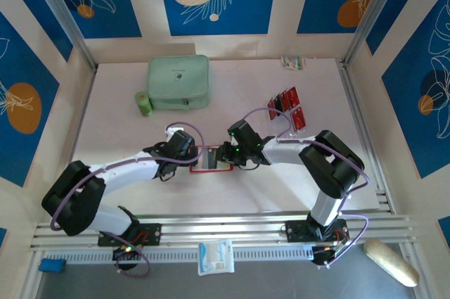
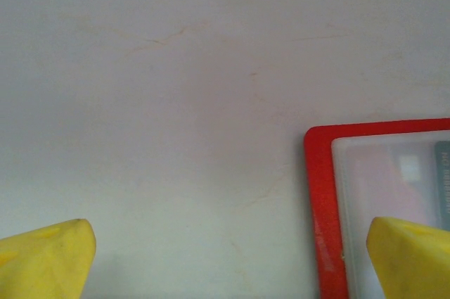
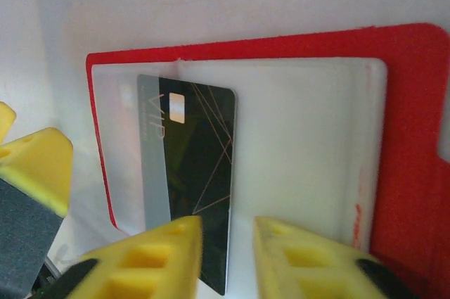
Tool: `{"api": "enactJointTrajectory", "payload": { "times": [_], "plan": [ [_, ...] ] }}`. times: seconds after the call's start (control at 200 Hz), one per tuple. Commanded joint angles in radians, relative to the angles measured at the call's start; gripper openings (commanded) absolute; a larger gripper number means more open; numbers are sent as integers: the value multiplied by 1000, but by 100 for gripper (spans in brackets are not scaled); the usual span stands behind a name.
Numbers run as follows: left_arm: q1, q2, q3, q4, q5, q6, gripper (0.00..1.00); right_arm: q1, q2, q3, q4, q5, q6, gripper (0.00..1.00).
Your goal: Put the credit cards into the card holder
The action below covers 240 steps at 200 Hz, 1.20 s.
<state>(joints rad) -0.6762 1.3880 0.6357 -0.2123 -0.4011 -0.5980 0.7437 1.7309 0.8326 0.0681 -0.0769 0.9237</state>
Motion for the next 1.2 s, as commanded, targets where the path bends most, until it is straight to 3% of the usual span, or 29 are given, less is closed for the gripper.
{"api": "enactJointTrajectory", "payload": {
  "times": [0.0, 0.145, 0.825, 1.195],
  "plan": [
    [17, -14, -31, -46, -3, -30, 99, -1, -1, 55, -107, -21, -81, 20],
    [23, -7, -58, -48, -11, -57, 99, 0, 34, 99, -126, -30, -104, 14],
    [28, 58, -70, 15, 18, -46, 99, 54, 223, 280, -171, -90, -113, 8],
    [28, 52, -71, 19, 18, -43, 98, 28, 99, 219, -188, -70, -113, 7]
  ]
}}
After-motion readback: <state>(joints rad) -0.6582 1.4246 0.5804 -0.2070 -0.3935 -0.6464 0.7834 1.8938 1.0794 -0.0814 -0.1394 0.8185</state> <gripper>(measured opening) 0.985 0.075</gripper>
